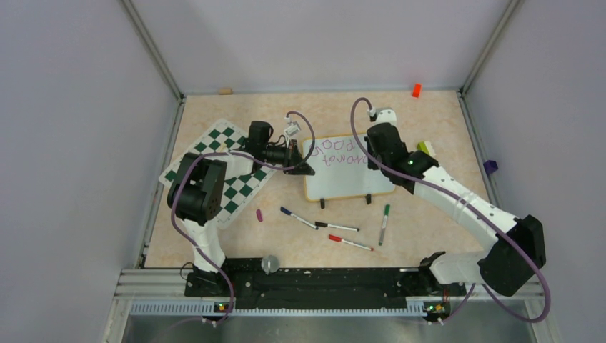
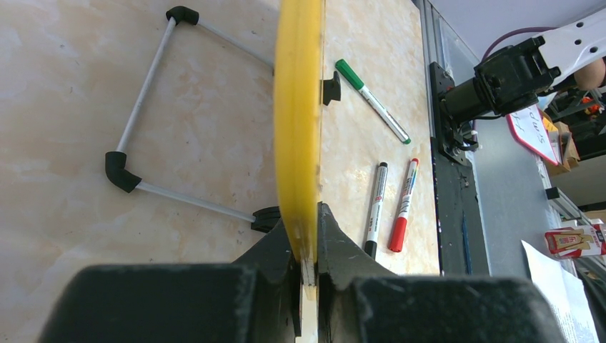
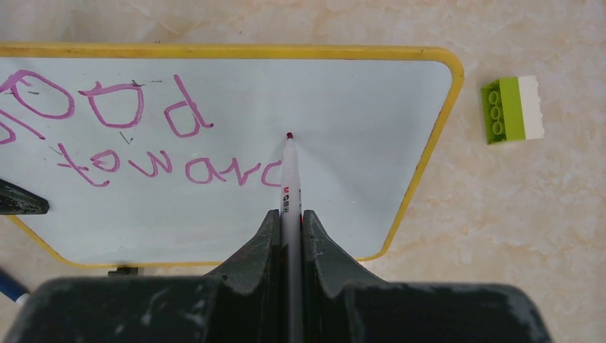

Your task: Write a sentence on the whiteboard

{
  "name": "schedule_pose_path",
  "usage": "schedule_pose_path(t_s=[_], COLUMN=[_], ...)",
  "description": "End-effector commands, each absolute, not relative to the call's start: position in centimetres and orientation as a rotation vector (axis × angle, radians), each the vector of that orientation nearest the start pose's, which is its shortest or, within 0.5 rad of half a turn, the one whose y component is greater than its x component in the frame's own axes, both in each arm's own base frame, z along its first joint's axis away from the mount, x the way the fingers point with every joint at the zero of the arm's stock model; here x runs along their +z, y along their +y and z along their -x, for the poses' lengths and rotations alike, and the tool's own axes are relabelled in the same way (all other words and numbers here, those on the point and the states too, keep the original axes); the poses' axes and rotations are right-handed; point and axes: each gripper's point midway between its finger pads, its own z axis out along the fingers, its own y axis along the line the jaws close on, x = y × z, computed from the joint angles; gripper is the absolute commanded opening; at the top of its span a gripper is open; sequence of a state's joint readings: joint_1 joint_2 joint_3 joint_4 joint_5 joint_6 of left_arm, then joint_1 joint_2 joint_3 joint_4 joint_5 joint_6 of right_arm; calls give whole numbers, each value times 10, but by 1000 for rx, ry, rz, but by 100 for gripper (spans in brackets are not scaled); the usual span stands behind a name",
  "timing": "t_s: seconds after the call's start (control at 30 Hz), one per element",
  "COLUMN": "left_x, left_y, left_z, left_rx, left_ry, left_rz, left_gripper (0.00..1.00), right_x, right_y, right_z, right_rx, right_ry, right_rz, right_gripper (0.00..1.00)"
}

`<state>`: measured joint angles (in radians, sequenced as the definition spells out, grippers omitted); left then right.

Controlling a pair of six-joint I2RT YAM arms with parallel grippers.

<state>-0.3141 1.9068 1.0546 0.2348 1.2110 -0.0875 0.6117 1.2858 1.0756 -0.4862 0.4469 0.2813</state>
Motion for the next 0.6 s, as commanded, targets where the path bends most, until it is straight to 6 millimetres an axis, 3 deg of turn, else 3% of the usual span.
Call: schedule_pose_path(t_s=[0.0,0.4,0.57], left_x=[96,96,97], left_y=[-283,-283,-283], left_z=[-325,-325,-325], left_rx=[-1504,-1505,-1504], left_ry=[1876,1877,1875], left_rz=[-962,-962,-963], left_gripper=[0,0,0], right_x=[216,173,166], right_y=[151,147,143], right_z=[-345,-318,-313], right_rx=[23,56,39], right_ry=[2104,2202,2218], right_rz=[79,105,106], right_gripper=[0,0,0])
